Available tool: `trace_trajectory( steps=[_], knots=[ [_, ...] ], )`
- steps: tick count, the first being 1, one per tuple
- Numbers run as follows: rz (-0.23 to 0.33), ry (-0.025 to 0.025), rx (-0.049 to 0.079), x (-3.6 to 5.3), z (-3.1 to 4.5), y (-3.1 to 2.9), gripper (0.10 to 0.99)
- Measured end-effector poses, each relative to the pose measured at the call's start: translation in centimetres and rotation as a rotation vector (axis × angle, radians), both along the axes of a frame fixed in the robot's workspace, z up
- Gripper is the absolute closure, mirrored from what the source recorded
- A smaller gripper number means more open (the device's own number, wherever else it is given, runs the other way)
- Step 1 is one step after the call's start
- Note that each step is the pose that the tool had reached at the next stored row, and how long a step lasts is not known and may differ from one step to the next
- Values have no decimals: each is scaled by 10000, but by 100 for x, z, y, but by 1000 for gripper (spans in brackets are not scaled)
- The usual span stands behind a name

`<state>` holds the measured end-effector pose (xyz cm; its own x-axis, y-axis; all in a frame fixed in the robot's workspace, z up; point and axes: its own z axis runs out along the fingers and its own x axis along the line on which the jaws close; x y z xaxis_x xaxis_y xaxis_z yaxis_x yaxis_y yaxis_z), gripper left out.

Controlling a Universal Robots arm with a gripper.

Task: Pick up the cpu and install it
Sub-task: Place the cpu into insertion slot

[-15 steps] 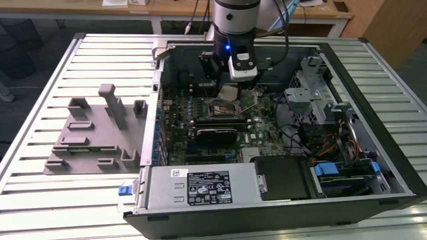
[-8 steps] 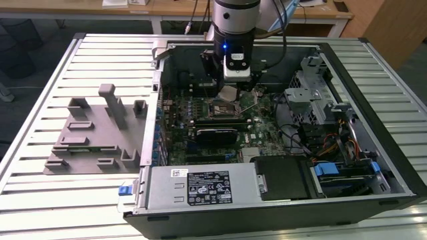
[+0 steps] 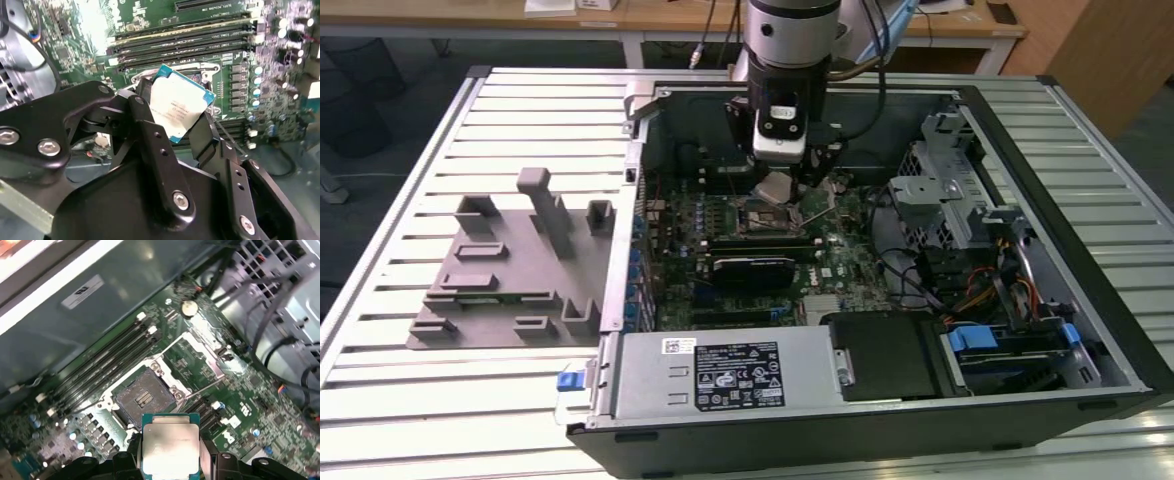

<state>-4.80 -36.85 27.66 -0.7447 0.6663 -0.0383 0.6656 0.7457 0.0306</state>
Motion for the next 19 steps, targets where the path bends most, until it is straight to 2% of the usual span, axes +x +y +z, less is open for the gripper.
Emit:
trace_trajectory(
  steps=[19],
  knots=[
    [-3374, 0, -1, 0, -4, 0, 545]
  ],
)
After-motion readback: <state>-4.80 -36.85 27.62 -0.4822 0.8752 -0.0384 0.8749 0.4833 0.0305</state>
